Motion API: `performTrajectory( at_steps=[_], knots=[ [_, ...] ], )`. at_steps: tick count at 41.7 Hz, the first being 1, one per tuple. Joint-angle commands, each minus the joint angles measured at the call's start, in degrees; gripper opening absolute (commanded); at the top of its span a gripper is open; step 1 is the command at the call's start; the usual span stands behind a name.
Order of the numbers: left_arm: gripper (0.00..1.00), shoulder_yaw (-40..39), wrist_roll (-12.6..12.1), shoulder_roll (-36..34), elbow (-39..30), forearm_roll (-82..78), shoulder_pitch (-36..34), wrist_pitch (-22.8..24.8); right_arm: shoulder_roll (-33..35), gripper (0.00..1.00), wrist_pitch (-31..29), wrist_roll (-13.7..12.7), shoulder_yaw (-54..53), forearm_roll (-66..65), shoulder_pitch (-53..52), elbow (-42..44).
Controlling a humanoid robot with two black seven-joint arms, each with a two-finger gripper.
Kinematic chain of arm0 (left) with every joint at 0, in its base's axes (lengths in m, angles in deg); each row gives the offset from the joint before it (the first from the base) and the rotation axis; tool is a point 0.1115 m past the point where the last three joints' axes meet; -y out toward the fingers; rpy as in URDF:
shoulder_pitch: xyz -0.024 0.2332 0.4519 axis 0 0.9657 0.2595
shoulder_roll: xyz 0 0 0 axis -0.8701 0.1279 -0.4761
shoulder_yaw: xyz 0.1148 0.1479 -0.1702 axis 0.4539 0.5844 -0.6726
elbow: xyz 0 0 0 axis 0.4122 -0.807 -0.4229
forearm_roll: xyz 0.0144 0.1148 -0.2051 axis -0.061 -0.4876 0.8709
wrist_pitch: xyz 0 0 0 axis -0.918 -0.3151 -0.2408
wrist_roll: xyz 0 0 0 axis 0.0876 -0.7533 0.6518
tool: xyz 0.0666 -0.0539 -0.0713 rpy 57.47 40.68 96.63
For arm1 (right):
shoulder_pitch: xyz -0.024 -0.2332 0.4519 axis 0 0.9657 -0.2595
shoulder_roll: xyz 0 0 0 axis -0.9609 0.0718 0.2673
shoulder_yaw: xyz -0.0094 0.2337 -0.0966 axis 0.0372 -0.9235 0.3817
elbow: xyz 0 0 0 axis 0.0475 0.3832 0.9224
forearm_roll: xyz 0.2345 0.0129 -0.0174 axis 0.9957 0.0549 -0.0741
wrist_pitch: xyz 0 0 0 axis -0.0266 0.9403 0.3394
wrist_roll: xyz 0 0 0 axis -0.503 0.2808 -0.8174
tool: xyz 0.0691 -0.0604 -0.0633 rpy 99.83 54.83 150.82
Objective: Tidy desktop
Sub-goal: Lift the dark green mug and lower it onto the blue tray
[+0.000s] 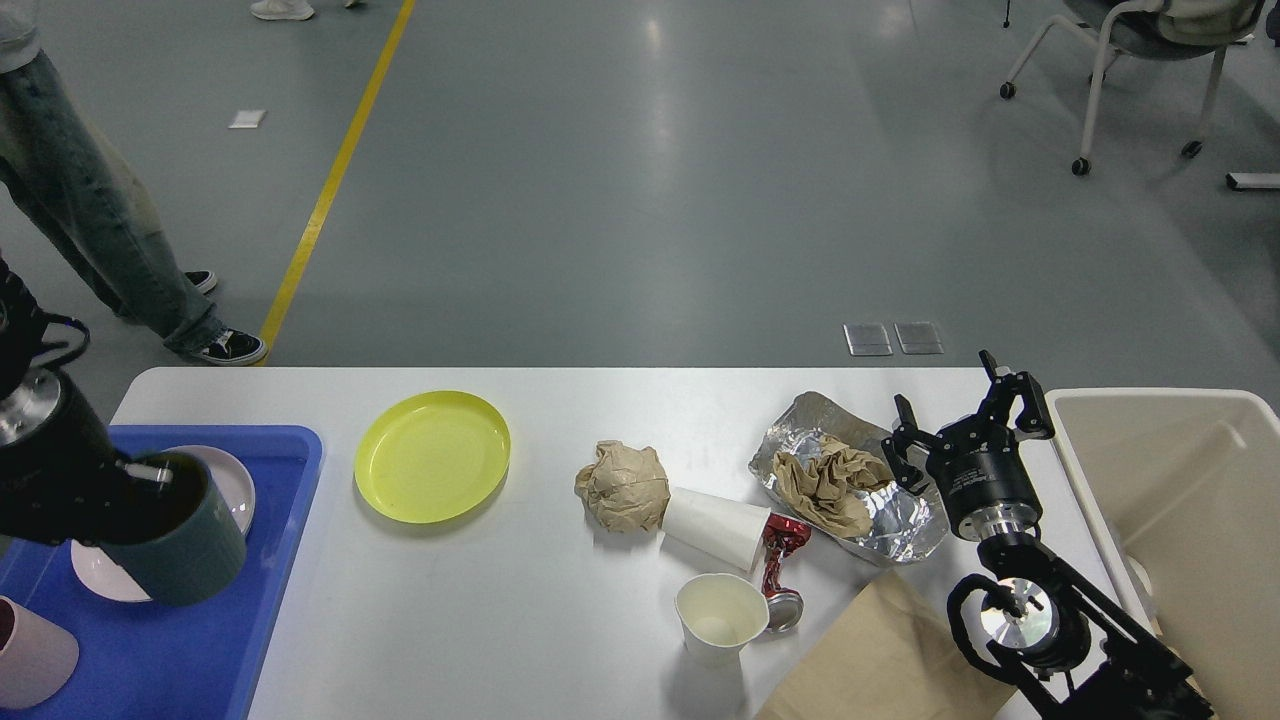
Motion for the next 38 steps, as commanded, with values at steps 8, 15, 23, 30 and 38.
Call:
performTrajectory(
  at_steps=[8,15,23,30,38],
  knots=[
    [0.0,-9.1,4.34,-8.05,3.13,-12.63,17.92,-12.6,0.0,1.0,0.0,0.0,0.0,0.01,0.0,0.02],
    [0.0,-10.15,8.91,-10.95,5.58,-14.93,23.38,-16.92,0.0,1.0,0.0,0.0,0.0,0.01,0.0,0.02],
    [0.01,-14.35,10.76,-10.95,11.82,-15.01,31.88,-17.0,0.0,1.0,0.0,0.0,0.0,0.01,0.0,0.02],
    [0.01,-20.25,10.76,-11.13,13.93,-15.01,37.96,-16.83,0.0,1.0,0.0,0.0,0.0,0.01,0.0,0.02],
    [0.01,-21.93,10.76,-10.95,15.17,-15.01,40.52,-16.83,0.0,1.0,0.0,0.08,0.0,0.01,0.0,0.02]
  ],
)
